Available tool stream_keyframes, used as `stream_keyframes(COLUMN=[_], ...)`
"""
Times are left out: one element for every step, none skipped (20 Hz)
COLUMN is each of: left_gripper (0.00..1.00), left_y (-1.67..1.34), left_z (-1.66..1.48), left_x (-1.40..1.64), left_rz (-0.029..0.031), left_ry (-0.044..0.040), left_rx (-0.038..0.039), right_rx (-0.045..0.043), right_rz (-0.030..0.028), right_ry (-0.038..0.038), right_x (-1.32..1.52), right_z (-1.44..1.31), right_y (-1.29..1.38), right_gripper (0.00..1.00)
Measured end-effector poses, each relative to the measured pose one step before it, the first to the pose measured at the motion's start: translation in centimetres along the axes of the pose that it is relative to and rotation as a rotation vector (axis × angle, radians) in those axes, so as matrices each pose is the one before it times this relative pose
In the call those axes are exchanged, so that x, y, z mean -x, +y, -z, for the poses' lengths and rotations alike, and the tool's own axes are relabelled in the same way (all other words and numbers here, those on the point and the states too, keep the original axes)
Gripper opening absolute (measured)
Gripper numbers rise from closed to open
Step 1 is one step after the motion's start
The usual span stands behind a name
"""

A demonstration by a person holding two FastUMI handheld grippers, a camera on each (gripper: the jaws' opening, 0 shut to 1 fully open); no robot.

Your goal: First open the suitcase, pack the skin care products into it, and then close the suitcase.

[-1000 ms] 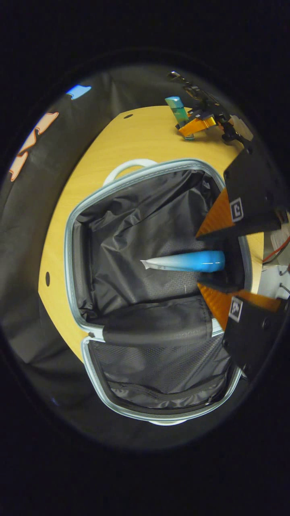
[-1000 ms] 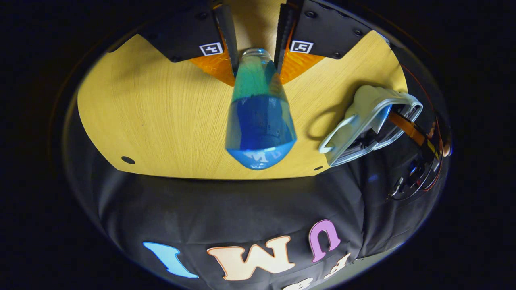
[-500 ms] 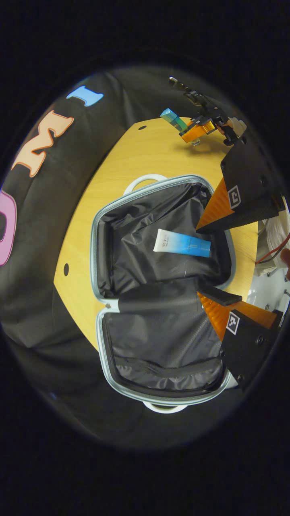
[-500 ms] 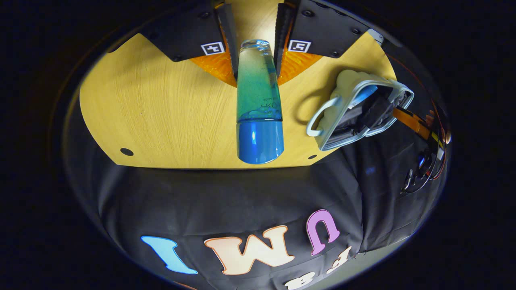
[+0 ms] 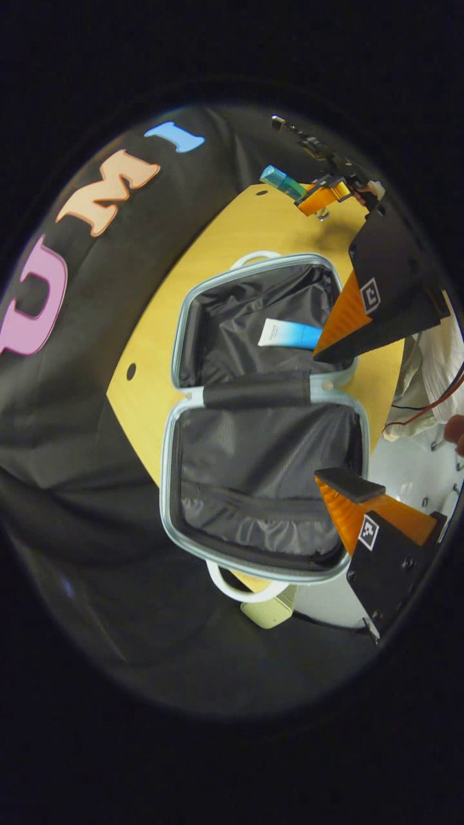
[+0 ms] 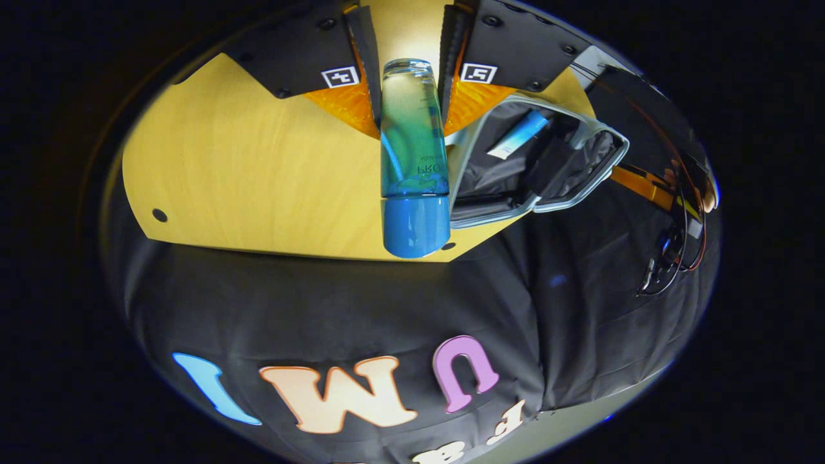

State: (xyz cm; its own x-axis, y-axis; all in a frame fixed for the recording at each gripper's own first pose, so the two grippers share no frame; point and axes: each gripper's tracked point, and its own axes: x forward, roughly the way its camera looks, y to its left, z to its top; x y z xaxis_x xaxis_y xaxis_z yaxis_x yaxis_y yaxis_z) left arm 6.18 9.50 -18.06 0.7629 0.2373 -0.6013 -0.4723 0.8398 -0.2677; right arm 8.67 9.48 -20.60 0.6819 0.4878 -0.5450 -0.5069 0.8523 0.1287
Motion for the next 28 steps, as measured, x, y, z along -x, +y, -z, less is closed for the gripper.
stream_keyframes(left_gripper=[0.96, 0.97, 0.96, 0.96, 0.96, 0.97, 0.96, 0.96, 0.96, 0.96, 0.97, 0.96, 0.97, 0.96, 0.97, 0.97, 0.97, 0.96, 0.97, 0.97, 0.97, 0.96, 0.97, 0.96, 0.96, 0.97, 0.96, 0.96], left_y=[1.227, 1.093, 1.001, 0.853, 0.922, 0.904, 0.773, 0.645, 0.544, 0.566, 0.494, 0.399, 0.499, 0.400, 0.494, 0.411, 0.178, 0.263, 0.460, 0.484, 0.271, 0.292, 0.417, 0.417, 0.425, -0.301, 0.076, 0.208], left_z=[-0.107, -0.065, -0.012, 0.044, -0.139, -0.248, 0.002, -0.058, -0.077, -0.158, 0.057, -0.027, 0.118, 0.215, 0.082, 0.075, 0.035, -0.055, -0.055, -0.093, -0.056, -0.038, 0.023, -0.104, -0.208, 0.585, -0.003, -0.165], left_x=[0.346, 0.181, 0.136, 0.132, 0.181, 0.183, 0.037, 0.010, 0.031, 0.045, -0.043, -0.077, -0.037, -0.094, 0.045, -0.161, -0.119, -0.095, -0.068, 0.000, 0.021, 0.002, -0.155, -0.001, -0.041, -0.549, -0.311, -0.151], left_rz=[-0.01044, -0.00947, -0.00768, -0.00805, -0.00766, -0.00493, -0.00472, -0.00493, -0.00169, -0.00180, -0.00271, -0.00213, -0.00143, -0.00265, -0.00539, -0.00442, -0.00529, -0.00354, -0.00229, -0.00234, -0.00159, -0.00217, -0.00434, -0.00520, -0.00283, -0.00481, -0.00222, -0.00636], left_ry=[-0.00621, -0.00712, -0.00354, -0.00411, -0.00286, -0.00115, -0.00279, -0.00356, -0.00355, -0.00136, -0.00055, 0.00062, 0.00271, 0.00446, 0.00505, 0.00370, 0.00416, 0.00304, 0.00215, 0.00058, 0.00196, 0.00448, 0.00467, 0.00429, 0.00103, 0.00256, 0.00154, 0.00089], left_rx=[0.00948, 0.00668, 0.00650, 0.00752, 0.00984, 0.01105, 0.01044, 0.00907, 0.00677, 0.00733, 0.00567, 0.00788, 0.00743, 0.00575, 0.00428, 0.00384, 0.00538, 0.00612, 0.00614, 0.00510, 0.00435, 0.00568, 0.00673, 0.00676, 0.00615, 0.01139, 0.01067, 0.01213], right_rx=[0.00155, -0.00237, -0.00288, -0.00042, 0.00185, -0.00090, -0.00659, -0.00856, -0.00544, 0.00043, 0.00250, 0.00131, -0.00085, -0.00088, -0.00031, 0.00086, 0.00008, -0.00291, -0.00164, 0.00282, 0.00521, 0.00240, -0.00428, -0.00292, 0.00121, 0.00511, 0.00602, 0.00486], right_rz=[-0.02350, -0.02313, -0.02026, -0.01538, -0.01197, -0.00842, -0.00617, -0.00464, -0.00191, 0.00112, 0.00184, 0.00240, 0.00256, 0.00343, 0.00594, 0.00362, 0.00229, -0.00290, -0.00105, 0.00123, 0.00059, 0.00101, 0.00115, -0.00159, 0.00155, 0.00291, 0.00181, 0.00442], right_ry=[0.00334, 0.00381, 0.00707, 0.01015, 0.01038, 0.00993, 0.01174, 0.00948, 0.01061, 0.01180, 0.01307, 0.01593, 0.01481, 0.01867, 0.01987, 0.01630, 0.01564, 0.00400, 0.00103, 0.00372, 0.00611, 0.00731, 0.01118, 0.00817, 0.00854, 0.00800, 0.00640, 0.00696], right_x=[-0.445, -0.713, -0.765, -0.682, -0.651, -0.670, -0.527, -0.421, -0.411, -0.478, -0.457, -0.579, -0.474, -0.478, -0.669, -0.625, -0.454, -0.340, 0.039, -0.148, -0.153, -0.215, -0.606, -0.260, -0.178, -0.104, -0.290, -0.149], right_z=[-0.287, -0.325, 0.006, 0.081, 0.132, 0.126, 0.159, 0.168, 0.272, 0.298, 0.382, 0.443, 0.518, 0.487, 0.754, 0.588, 0.503, 0.200, 0.025, 0.139, 0.218, 0.119, 0.183, 0.079, 0.304, 0.046, 0.249, 0.221], right_y=[1.552, 1.419, 1.279, 1.117, 1.000, 0.731, 0.597, 0.460, 0.350, 0.256, 0.164, 0.099, 0.061, 0.031, -0.113, 0.020, 0.052, 0.296, 0.027, -0.084, 0.069, 0.216, 0.315, 0.184, -0.020, -0.029, 0.169, 0.082], right_gripper=[0.42, 0.42, 0.42, 0.42, 0.42, 0.42, 0.42, 0.42, 0.42, 0.42, 0.39, 0.39, 0.39, 0.39, 0.42, 0.42, 0.39, 0.42, 0.39, 0.39, 0.42, 0.42, 0.42, 0.42, 0.39, 0.42, 0.39, 0.39])
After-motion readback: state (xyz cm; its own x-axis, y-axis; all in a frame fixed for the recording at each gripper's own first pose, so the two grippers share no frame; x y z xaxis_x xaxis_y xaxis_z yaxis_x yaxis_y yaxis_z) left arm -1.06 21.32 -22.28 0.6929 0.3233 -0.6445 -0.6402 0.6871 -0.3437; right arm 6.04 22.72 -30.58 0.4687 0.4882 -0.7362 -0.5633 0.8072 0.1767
